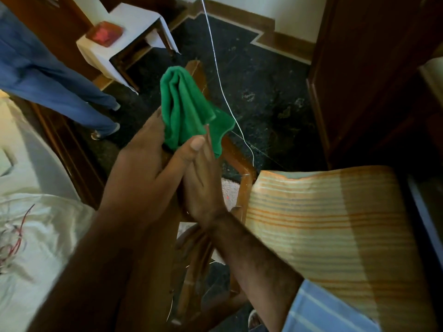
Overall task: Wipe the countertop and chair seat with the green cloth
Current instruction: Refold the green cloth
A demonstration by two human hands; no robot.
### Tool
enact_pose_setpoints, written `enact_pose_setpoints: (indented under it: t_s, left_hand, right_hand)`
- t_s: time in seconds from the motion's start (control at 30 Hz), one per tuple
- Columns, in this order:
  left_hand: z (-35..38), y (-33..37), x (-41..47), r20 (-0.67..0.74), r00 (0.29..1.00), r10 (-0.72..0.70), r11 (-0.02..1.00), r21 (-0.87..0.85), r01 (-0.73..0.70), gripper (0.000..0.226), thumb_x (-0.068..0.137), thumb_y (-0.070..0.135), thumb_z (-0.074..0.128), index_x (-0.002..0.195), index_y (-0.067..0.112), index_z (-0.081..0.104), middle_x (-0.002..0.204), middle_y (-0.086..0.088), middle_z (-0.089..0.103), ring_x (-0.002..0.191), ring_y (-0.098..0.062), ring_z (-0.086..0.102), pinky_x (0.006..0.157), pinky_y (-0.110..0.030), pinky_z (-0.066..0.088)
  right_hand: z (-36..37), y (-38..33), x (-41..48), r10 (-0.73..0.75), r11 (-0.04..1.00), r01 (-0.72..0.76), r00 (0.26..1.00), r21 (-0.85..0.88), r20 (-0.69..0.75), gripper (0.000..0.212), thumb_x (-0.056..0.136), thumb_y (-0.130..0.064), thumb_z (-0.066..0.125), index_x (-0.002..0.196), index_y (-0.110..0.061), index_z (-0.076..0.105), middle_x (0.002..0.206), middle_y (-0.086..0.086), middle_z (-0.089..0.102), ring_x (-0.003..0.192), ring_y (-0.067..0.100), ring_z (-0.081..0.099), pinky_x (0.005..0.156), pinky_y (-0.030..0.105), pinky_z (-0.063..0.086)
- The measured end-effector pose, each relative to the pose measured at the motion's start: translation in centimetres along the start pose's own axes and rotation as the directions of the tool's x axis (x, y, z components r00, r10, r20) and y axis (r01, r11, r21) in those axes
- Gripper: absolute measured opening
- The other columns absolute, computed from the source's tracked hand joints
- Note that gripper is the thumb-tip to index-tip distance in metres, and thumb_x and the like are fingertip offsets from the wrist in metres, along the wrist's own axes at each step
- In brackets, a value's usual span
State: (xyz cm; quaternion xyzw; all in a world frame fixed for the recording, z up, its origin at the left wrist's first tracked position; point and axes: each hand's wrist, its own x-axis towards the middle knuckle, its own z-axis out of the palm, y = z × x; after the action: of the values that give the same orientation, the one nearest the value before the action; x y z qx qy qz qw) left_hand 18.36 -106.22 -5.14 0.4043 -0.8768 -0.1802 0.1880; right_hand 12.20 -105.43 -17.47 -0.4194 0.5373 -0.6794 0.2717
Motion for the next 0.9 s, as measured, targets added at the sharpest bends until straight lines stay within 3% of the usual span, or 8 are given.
enact_pose_setpoints:
  t_s: [0.1, 0.23, 0.4, 0.53, 0.63, 0.77, 0.83, 0.9]
  left_hand:
    - [0.0, -0.1, -0.5, -0.094, 0.996, 0.011, 0.996, 0.084, -0.004, 0.054, 0.095, 0.064, 0.048, 0.125, 0.021, 0.057, 0.089, 0.026, 0.055, 0.082, 0.018, 0.056, 0.064, 0.003, 0.037]
    - [-0.1, -0.5, -1.0, -0.213, 0.977, -0.008, 0.981, 0.189, 0.049, 0.045, 0.097, 0.059, 0.052, 0.099, 0.015, 0.062, 0.074, 0.003, 0.059, 0.058, -0.009, 0.054, 0.048, -0.018, 0.041]
    - [-0.3, -0.2, -1.2, -0.241, 0.970, -0.014, 0.972, 0.223, 0.069, 0.021, 0.101, 0.027, 0.052, 0.084, 0.015, 0.053, 0.072, -0.005, 0.054, 0.057, -0.009, 0.046, 0.049, -0.020, 0.033]
    - [-0.7, 0.4, -1.8, -0.211, 0.977, -0.021, 0.986, 0.159, 0.055, 0.016, 0.102, 0.028, 0.047, 0.087, 0.023, 0.048, 0.074, 0.006, 0.049, 0.062, -0.002, 0.049, 0.051, -0.016, 0.036]
    - [-0.8, 1.1, -3.0, -0.194, 0.981, 0.005, 1.000, 0.022, -0.001, 0.011, 0.103, 0.030, 0.045, 0.096, 0.029, 0.053, 0.073, 0.017, 0.049, 0.067, 0.010, 0.055, 0.053, -0.004, 0.037]
    - [-0.7, 2.0, -4.0, -0.072, 0.991, -0.112, 0.960, -0.267, 0.089, 0.018, 0.101, 0.042, 0.044, 0.100, 0.051, 0.060, 0.089, 0.025, 0.068, 0.078, 0.010, 0.065, 0.058, -0.002, 0.045]
    - [0.0, 2.8, -4.2, -0.025, 0.954, -0.297, 0.842, -0.479, 0.250, 0.020, 0.094, 0.048, 0.048, 0.103, 0.053, 0.066, 0.098, 0.026, 0.073, 0.085, 0.006, 0.070, 0.067, -0.012, 0.054]
    - [1.1, 4.3, -4.2, 0.093, 0.888, -0.450, 0.616, -0.688, 0.384, 0.023, 0.092, 0.047, 0.054, 0.107, 0.044, 0.071, 0.105, 0.013, 0.077, 0.095, -0.008, 0.074, 0.080, -0.038, 0.060]
  right_hand:
    - [-0.4, 0.1, -1.5, -0.010, 0.998, 0.013, 0.999, -0.060, 0.038, 0.057, 0.107, -0.059, 0.020, 0.157, -0.032, 0.032, 0.171, 0.013, 0.031, 0.162, 0.032, 0.026, 0.125, 0.060, 0.030]
    - [-1.7, 0.4, -2.0, -0.125, 0.970, 0.151, 0.982, -0.188, 0.142, 0.056, 0.098, -0.027, 0.039, 0.153, -0.012, 0.046, 0.171, 0.014, 0.030, 0.160, 0.034, 0.027, 0.121, 0.061, 0.035]
    - [-5.0, -1.4, -0.7, -0.133, 0.958, 0.171, 0.976, -0.232, 0.173, 0.047, 0.096, -0.013, 0.046, 0.139, -0.007, 0.064, 0.164, 0.017, 0.039, 0.152, 0.034, 0.038, 0.123, 0.049, 0.036]
    - [-7.3, -3.6, 2.2, 0.044, 0.983, -0.013, 0.985, -0.184, 0.164, 0.050, 0.088, -0.006, 0.070, 0.135, -0.006, 0.053, 0.152, 0.013, 0.047, 0.142, 0.027, 0.049, 0.116, 0.033, 0.044]
    - [-10.1, -4.6, 3.7, 0.217, 0.976, -0.208, 0.916, -0.063, 0.337, 0.083, 0.080, -0.010, 0.085, 0.150, -0.013, 0.041, 0.156, 0.009, 0.049, 0.144, 0.025, 0.053, 0.119, 0.044, 0.047]
    - [-15.7, -6.1, 3.2, 0.523, 0.850, -0.406, 0.727, -0.336, 0.444, 0.040, 0.080, -0.027, 0.089, 0.111, -0.004, 0.078, 0.111, 0.021, 0.080, 0.099, 0.027, 0.077, 0.095, 0.042, 0.058]
    - [-18.1, -6.6, 1.9, 0.606, 0.795, -0.539, 0.692, -0.277, 0.393, 0.035, 0.082, -0.029, 0.086, 0.101, 0.000, 0.081, 0.100, 0.019, 0.082, 0.089, 0.027, 0.079, 0.081, 0.032, 0.058]
    - [-20.6, -8.1, 0.5, 0.660, 0.728, -0.682, 0.673, -0.065, 0.332, 0.028, 0.086, -0.022, 0.082, 0.107, -0.004, 0.081, 0.097, 0.006, 0.084, 0.087, 0.016, 0.080, 0.073, 0.022, 0.061]
